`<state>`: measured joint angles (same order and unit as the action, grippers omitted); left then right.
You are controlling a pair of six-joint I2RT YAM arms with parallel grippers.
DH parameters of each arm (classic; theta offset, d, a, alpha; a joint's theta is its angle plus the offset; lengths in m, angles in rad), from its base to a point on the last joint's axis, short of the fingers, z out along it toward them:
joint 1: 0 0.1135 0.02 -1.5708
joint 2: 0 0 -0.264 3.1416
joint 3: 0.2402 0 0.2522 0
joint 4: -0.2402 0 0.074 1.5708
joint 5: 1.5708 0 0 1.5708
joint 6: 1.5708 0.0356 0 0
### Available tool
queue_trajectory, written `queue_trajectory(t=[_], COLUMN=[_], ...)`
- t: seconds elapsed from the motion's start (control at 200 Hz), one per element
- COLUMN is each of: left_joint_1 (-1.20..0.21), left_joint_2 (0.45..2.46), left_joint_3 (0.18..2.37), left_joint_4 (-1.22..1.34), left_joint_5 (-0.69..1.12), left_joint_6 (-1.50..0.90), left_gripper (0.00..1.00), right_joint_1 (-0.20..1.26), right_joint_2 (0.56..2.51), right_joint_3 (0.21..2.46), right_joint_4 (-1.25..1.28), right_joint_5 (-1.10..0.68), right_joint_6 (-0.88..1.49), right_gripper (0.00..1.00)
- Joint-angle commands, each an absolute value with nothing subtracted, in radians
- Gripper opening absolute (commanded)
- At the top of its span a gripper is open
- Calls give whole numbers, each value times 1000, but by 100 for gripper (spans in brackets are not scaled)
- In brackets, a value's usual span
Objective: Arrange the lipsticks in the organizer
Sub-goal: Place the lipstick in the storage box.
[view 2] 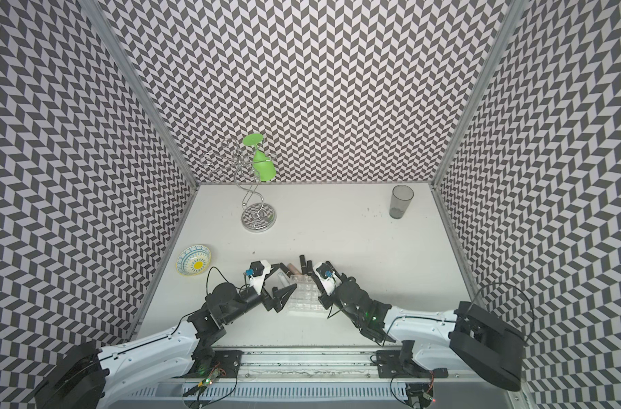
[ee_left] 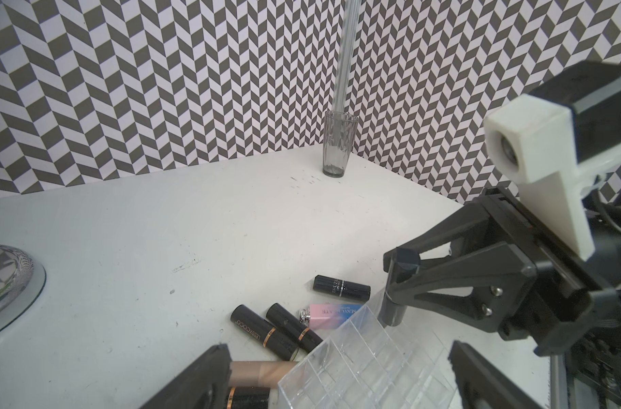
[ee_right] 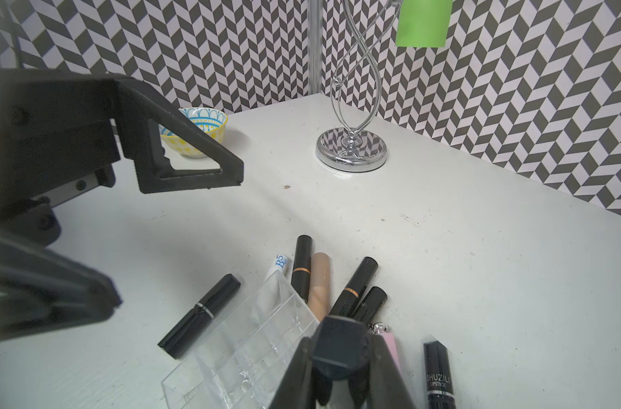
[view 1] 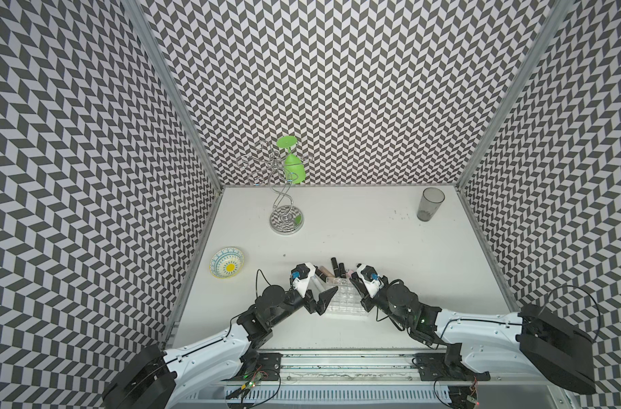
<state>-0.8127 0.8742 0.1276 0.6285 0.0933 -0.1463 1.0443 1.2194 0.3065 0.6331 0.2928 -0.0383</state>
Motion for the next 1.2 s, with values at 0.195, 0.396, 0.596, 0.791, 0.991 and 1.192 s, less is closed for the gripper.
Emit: queue_trajectory(t=[0.195,0.396,0.596,0.791,0.991,1.192], left_joint_1=[-808,-807,-808,-808,-807,-807], left_joint_2=[876,871,873,876,877,873], left_joint_3=[125,118,120,117,120,120], left_joint_4=[675,672,672,672,666,664], left_joint_5=[83,66,79,80,93,98], left_joint_6=[-128,-124,-125,-127,-132,-136], left_gripper=[100,99,99,99,100,100], right_joint_1=[1049,1049,1049,1048,1049,1048], right_joint_2=[1251,1300,1337,1296,1270,1285], right_joint_3=[327,335,361,311,306,313], right_joint_4=[703,700,685,727,716,711], right_joint_5=[324,355,367,381,380,377], right_joint_6=[-41,-49,-57,-51,-48,-48], right_gripper=[0,0,0,15,32,38])
